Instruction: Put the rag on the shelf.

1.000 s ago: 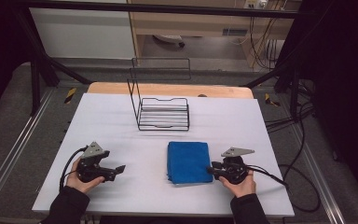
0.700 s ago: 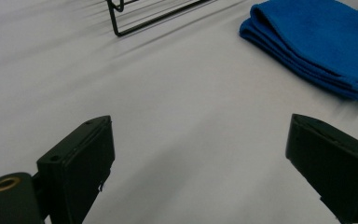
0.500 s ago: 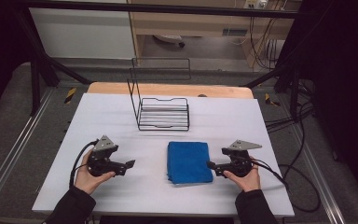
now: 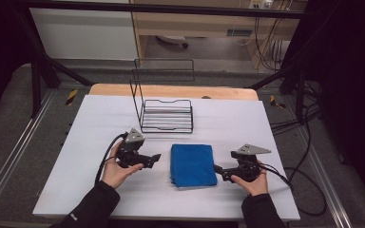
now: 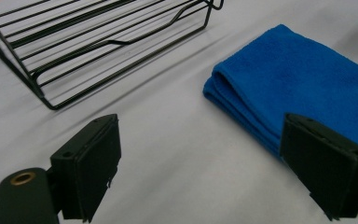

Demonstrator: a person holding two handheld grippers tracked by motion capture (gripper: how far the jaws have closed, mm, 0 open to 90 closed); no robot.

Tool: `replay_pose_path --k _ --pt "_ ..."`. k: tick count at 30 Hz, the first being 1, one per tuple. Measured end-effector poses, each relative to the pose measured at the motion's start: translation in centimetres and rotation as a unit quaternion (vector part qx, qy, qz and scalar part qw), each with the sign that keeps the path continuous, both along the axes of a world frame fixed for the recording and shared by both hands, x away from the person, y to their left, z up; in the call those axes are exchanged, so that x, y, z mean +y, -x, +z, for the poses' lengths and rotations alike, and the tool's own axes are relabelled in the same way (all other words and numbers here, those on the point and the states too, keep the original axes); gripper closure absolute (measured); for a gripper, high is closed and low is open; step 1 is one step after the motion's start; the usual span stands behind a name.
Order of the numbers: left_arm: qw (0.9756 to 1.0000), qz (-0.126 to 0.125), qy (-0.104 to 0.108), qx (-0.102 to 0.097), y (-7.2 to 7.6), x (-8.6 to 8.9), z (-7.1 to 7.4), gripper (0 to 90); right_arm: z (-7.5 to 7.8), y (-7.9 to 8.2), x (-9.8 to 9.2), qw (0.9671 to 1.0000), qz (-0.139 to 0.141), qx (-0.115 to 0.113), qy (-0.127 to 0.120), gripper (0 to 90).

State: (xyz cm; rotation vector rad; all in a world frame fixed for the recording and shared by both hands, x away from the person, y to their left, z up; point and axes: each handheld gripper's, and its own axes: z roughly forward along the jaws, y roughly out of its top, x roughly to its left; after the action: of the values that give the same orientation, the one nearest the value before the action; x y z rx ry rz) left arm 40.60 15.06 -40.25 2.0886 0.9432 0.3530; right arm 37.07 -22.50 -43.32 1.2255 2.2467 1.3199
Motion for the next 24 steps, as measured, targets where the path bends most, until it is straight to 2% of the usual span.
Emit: replay_pose_path --k 4,7,10,14,24 --pt "0.9999 0.004 0.008 0.01 -0.9 -1.4 -0.2 18.7 0.0 0.1 0.0 1.0 0.001 -0.001 0.002 3.5" --pt "0.9997 0.016 0.0 0.017 -1.7 -2.5 -0.6 20.6 0.0 0.1 0.0 1.0 0.0 0.0 0.001 3.5" --pt "0.9995 0.022 0.0 0.022 -2.3 -3.3 -0.9 21.8 0.0 0.1 0.0 1.0 0.0 0.002 0.001 3.4" --pt "0.9993 0.027 -0.002 0.025 -2.8 -3.9 -1.1 25.6 -0.1 0.1 0.1 1.0 0.002 0.003 0.003 3.5" --pt "0.9981 0.037 -0.012 0.047 -4.1 -5.5 -2.0 42.3 -0.3 0.1 0.3 0.9999 0.007 0.009 0.008 4.5"
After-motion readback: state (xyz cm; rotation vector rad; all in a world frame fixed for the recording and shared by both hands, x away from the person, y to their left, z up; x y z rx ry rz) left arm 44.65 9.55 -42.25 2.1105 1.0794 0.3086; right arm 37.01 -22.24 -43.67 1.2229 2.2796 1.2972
